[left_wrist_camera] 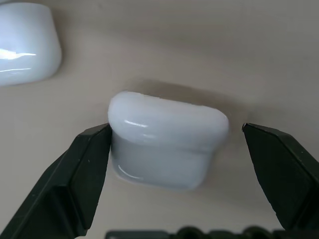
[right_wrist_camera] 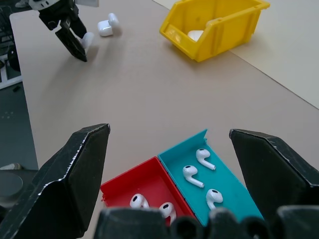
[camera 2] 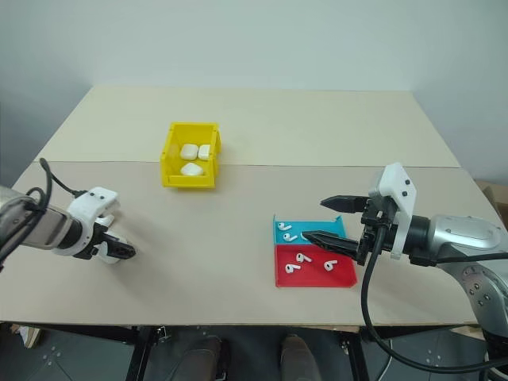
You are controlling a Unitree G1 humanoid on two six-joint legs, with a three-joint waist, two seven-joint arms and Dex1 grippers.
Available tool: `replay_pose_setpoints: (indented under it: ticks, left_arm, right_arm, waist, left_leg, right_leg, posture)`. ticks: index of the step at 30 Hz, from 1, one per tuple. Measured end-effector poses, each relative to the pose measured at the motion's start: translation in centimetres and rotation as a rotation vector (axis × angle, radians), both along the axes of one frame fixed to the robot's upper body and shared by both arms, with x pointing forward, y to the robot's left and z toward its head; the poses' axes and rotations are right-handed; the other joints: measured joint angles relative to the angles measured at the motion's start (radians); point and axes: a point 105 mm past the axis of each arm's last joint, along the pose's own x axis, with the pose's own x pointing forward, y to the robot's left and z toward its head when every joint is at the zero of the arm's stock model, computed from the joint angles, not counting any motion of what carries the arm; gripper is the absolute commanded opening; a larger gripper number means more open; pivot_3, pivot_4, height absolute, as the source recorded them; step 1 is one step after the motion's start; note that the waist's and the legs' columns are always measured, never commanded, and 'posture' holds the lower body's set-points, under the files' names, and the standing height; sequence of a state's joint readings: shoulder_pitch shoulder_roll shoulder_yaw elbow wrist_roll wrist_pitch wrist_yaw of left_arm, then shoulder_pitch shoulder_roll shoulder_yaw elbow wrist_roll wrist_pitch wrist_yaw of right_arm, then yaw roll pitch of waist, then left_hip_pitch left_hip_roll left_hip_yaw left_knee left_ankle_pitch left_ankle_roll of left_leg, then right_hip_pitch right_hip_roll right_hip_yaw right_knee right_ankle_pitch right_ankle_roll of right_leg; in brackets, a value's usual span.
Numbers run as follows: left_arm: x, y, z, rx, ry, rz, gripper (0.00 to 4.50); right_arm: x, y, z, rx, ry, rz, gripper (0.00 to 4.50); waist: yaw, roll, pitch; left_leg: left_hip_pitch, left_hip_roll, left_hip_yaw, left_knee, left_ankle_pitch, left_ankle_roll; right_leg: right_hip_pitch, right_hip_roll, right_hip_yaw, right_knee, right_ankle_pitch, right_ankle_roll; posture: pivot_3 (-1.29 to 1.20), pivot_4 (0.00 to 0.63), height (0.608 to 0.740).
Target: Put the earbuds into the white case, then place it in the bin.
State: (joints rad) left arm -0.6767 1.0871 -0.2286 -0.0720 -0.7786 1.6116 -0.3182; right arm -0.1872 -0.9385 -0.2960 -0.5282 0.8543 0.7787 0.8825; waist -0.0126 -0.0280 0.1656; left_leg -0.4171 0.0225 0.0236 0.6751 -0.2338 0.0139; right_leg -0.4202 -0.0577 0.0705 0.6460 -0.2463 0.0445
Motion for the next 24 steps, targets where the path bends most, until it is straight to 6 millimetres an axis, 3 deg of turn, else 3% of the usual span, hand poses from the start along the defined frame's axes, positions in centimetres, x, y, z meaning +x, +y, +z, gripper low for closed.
replay_pose_setpoints:
  ticks: [8,24]
  left_arm:
    - [0.3,0.1,0.0,0.009,0.004,0.006,4.5]
    - [-1.2,0.7,-0.1,0.075,0.09,-0.079,4.5]
  right_arm:
    - [-0.6,0.1,0.3,0.001,-0.005,-0.004,4.46]
    - [-0.8,0.5,0.5,0.008,-0.005,-0.004,4.46]
  waist:
    - [0.0,0.0,0.0]
    - [-0.001,0.0,0.0]
  left_leg:
    - [0.001,-0.001,-0.001,0.001,0.0,0.0]
    - [0.0,-0.001,-0.001,0.001,0.0,0.0]
  right_leg:
    - [0.001,-0.001,0.0,0.001,0.0,0.0]
    - [0.0,0.0,0.0,0.001,0.0,0.0]
  posture:
    - [0.0,0.15,0.74]
    - [0.0,0.15,0.74]
